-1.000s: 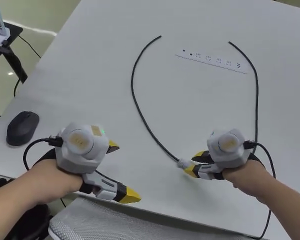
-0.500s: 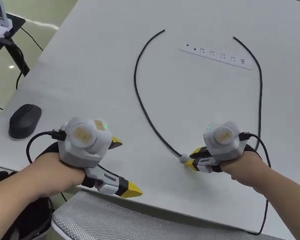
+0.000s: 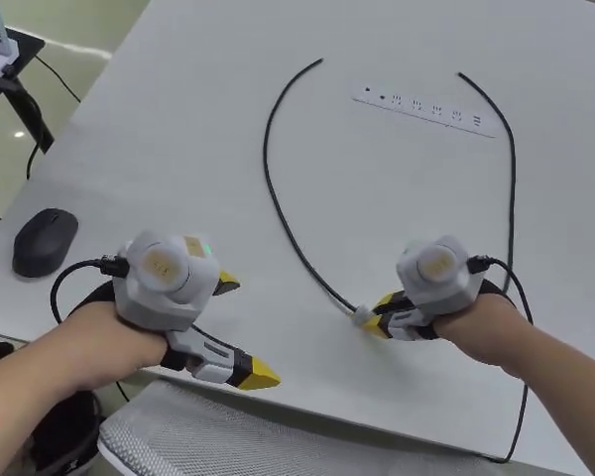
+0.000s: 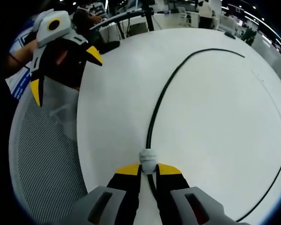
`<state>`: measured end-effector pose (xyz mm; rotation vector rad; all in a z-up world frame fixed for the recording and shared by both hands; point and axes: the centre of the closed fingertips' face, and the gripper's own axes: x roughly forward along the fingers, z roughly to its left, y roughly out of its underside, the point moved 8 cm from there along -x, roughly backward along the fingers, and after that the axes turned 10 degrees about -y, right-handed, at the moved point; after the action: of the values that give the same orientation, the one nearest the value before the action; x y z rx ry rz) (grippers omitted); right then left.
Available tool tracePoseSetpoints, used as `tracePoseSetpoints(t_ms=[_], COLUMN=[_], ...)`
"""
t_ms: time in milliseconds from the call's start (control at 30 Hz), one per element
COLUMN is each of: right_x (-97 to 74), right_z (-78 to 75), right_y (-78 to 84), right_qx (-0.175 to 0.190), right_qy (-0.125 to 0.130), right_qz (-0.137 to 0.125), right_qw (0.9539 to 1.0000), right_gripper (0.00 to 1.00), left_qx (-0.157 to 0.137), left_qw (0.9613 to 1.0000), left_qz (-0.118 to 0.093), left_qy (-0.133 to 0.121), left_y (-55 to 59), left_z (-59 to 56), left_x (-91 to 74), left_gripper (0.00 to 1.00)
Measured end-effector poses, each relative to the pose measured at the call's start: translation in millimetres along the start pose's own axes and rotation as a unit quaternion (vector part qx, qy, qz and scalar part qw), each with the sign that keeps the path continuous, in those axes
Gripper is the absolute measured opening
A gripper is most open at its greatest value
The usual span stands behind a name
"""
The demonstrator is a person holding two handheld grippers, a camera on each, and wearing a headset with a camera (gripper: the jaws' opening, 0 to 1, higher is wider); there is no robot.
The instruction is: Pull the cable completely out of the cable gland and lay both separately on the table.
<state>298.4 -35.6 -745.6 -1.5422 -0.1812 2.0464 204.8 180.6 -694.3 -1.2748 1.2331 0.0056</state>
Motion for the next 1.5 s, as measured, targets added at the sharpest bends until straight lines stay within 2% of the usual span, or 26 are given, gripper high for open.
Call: tracePoseSetpoints(t_ms=[133, 333, 467, 567, 633, 700, 967, 1100, 1267, 1367, 1500], right_x=[-6.2, -15.7, -24.0, -29.3, -34.4, -40.0, -58.3, -66.0, -77.1, -82.6, -85.5], right_z=[10.4, 24.3, 34.0, 43.8, 48.2, 53.4, 68.0, 71.8, 82.6, 89.6, 97.0], right_y=[-6.4, -17.0, -25.1, -29.0, -30.4, -32.8, -44.0, -47.9, -55.0, -60.2, -62.4], right_qx=[-0.002, -0.017, -0.024, -0.035, -0.056, -0.061, -0.084, -0.091, -0.105, -0.113, -0.13], right_qy=[-0.011, -0.014, -0.017, -0.023, -0.022, -0.027, -0.045, -0.045, -0.054, -0.056, -0.054], right_qz=[-0.006, -0.005, -0.017, -0.018, -0.006, 0.0, -0.006, -0.008, -0.013, -0.019, -0.013], right_qw=[0.9999, 0.9997, 0.9994, 0.999, 0.9982, 0.9977, 0.9955, 0.9948, 0.993, 0.9918, 0.99], right_gripper=[0.07, 0.07, 0.07, 0.07, 0.07, 0.07, 0.07, 0.07, 0.07, 0.07, 0.07], left_qx=[0.004, 0.013, 0.021, 0.04, 0.049, 0.05, 0.062, 0.065, 0.072, 0.067, 0.069], left_qw=[1.0, 0.9999, 0.9997, 0.9991, 0.9986, 0.9985, 0.9971, 0.9961, 0.994, 0.9929, 0.9914], left_qz=[-0.005, -0.011, -0.01, -0.009, -0.015, -0.019, -0.035, -0.052, -0.07, -0.081, -0.086], left_qy=[0.001, 0.004, 0.008, 0.013, 0.014, 0.015, 0.025, 0.031, 0.044, 0.055, 0.07], left_y=[-5.9, -11.0, -12.4, -15.5, -19.1, -22.6, -40.3, -50.3, -60.9, -64.8, -66.7], left_z=[-2.2, -6.0, -9.5, -14.7, -16.7, -17.9, -22.7, -22.8, -26.9, -29.5, -32.7], left_x=[-1.0, -0.2, 1.0, 1.1, 1.0, 0.8, 4.4, 5.1, 6.3, 7.0, 7.4], left_gripper=[0.85, 0.84, 0.84, 0.84, 0.84, 0.83, 0.8, 0.81, 0.76, 0.75, 0.68])
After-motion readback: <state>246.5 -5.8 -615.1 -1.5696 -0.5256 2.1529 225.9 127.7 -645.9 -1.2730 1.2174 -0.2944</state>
